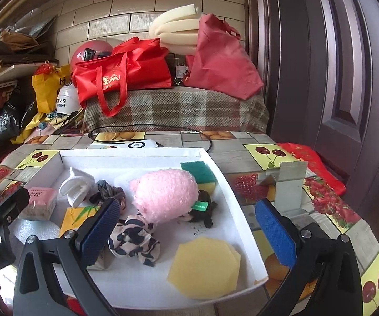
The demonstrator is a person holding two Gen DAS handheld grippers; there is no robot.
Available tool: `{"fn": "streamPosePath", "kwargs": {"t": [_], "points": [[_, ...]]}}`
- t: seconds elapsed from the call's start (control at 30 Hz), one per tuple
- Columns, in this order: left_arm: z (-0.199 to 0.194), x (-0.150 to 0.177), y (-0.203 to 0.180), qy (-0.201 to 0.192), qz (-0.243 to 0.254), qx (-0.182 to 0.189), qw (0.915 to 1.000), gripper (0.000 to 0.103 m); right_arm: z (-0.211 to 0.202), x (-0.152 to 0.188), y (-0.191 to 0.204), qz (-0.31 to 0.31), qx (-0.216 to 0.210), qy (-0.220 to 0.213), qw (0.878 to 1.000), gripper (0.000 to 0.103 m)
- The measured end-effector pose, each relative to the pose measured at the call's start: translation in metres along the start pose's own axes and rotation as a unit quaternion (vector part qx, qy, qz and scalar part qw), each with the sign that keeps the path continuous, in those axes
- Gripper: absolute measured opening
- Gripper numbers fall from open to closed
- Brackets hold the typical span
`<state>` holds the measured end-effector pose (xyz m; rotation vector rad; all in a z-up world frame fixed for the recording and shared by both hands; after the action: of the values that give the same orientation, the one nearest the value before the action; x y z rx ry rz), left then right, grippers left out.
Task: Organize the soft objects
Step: 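Withdraw the right tool from the tray to the red felt apple, then grasp the red felt apple with the right tool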
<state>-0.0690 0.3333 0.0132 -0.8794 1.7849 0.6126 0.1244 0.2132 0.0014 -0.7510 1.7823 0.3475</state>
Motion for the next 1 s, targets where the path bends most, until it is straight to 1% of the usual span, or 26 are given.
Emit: {"fn": "streamPosePath", "kwargs": {"t": [0.1, 0.23, 0.4, 0.5, 0.63, 0.67, 0.73, 0.87, 0.9, 0.93, 0.97, 1.0], "points": [[-0.011, 0.004, 0.000, -0.002, -0.012, 0.012, 0.9999, 0.103, -0.010, 0.006, -0.005, 0.010, -0.008, 0.002, 1.000, 0.103], [-0.022, 0.009, 0.006, -0.001, -0.033, 0.017, 0.9993, 0.103, -0.026, 0.017, -0.014, 0.025, -0.022, 0.010, 0.999, 0.103], [-0.033, 0.013, 0.004, -0.003, -0.029, 0.013, 0.9995, 0.103, -0.051, 0.029, -0.010, 0.024, -0.052, 0.016, 0.998, 0.103], [-0.039, 0.015, 0.005, -0.004, -0.030, 0.012, 0.9995, 0.103, -0.065, 0.036, 0.007, 0.000, -0.078, 0.020, 0.997, 0.103], [-0.047, 0.021, 0.010, -0.001, -0.047, 0.020, 0.9987, 0.103, -0.073, 0.053, 0.040, -0.052, -0.116, 0.056, 0.990, 0.103], [-0.049, 0.022, 0.012, -0.001, -0.051, 0.021, 0.9985, 0.103, -0.072, 0.058, 0.047, -0.069, -0.114, 0.065, 0.989, 0.103], [-0.052, 0.024, 0.013, -0.001, -0.056, 0.022, 0.9982, 0.103, -0.067, 0.065, 0.055, -0.100, -0.095, 0.079, 0.987, 0.103], [-0.055, 0.024, 0.012, -0.002, -0.048, 0.018, 0.9987, 0.103, -0.047, 0.085, 0.067, -0.145, -0.081, 0.137, 0.976, 0.102], [-0.056, 0.024, 0.012, -0.003, -0.045, 0.017, 0.9989, 0.103, -0.043, 0.088, 0.070, -0.153, -0.081, 0.147, 0.974, 0.100], [-0.057, 0.025, 0.011, -0.004, -0.042, 0.016, 0.9990, 0.103, -0.044, 0.091, 0.071, -0.157, -0.084, 0.149, 0.973, 0.087], [-0.058, 0.025, 0.011, -0.004, -0.041, 0.015, 0.9990, 0.103, -0.045, 0.092, 0.073, -0.160, -0.090, 0.149, 0.972, 0.064], [-0.058, 0.025, 0.011, -0.004, -0.042, 0.015, 0.9990, 0.103, -0.047, 0.091, 0.074, -0.162, -0.089, 0.145, 0.972, 0.064]]}}
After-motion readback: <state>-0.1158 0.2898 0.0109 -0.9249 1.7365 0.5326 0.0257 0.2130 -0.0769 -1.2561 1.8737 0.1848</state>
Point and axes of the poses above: each gripper's, at about its wrist camera, not at the fingertips, and z roughly the way its jaws point, y to its left, x to its underside, the point moved 10 cm from there along z, roughly the way its jaws point, and after that the axes turned 8 degrees about x, right-handed, at the moved point
